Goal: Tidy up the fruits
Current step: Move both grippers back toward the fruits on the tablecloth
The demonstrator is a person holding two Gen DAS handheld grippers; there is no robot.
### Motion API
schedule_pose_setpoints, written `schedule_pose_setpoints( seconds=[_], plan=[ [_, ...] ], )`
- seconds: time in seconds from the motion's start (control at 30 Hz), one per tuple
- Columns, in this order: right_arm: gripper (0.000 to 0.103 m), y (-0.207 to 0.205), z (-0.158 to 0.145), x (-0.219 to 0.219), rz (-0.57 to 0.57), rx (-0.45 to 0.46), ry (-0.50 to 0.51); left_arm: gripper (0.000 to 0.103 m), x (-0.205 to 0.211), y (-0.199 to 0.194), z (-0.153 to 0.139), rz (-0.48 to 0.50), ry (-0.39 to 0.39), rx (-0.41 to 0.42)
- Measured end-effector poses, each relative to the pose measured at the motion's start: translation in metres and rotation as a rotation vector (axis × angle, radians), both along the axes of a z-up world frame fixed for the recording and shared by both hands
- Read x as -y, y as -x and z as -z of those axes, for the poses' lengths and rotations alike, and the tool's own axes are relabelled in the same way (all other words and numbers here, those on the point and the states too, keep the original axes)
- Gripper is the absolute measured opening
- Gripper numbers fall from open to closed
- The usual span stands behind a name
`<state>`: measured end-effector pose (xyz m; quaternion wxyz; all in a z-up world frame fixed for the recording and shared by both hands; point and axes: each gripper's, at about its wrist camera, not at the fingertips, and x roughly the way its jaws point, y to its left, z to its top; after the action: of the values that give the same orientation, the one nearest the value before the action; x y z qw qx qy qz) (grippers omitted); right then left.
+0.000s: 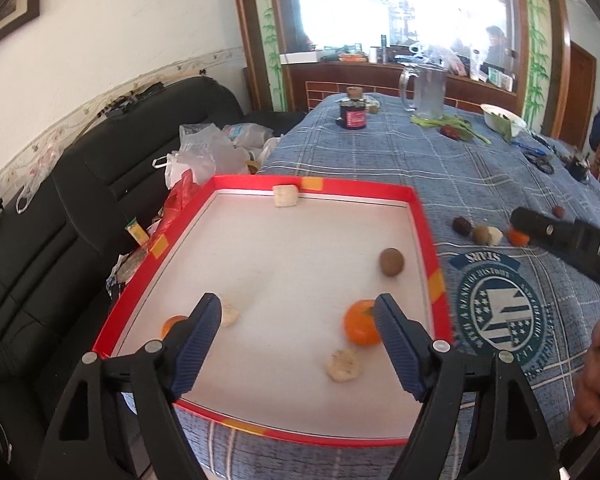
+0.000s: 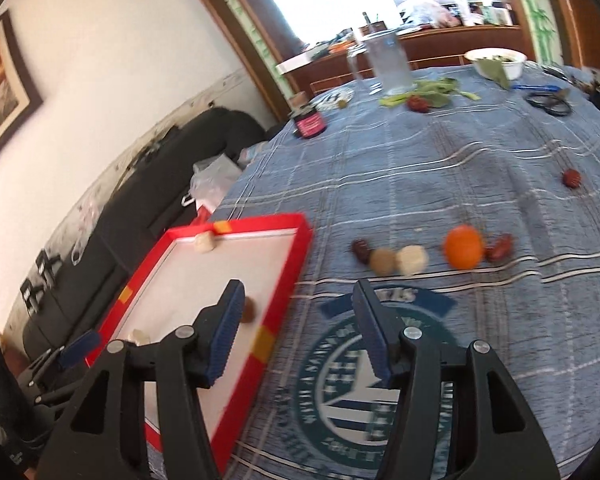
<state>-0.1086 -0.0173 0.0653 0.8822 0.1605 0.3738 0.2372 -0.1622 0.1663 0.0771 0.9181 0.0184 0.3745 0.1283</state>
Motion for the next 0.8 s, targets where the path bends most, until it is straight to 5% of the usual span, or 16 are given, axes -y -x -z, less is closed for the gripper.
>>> schedule_pose_setpoints(
  seconds=[0.8],
  plan=[
    [0.06, 0.003, 0.014, 0.185, 0.282, -0.045, -0.167, 0.079, 0.102, -0.001, -0.004, 0.164, -0.142, -0.039]
  ],
)
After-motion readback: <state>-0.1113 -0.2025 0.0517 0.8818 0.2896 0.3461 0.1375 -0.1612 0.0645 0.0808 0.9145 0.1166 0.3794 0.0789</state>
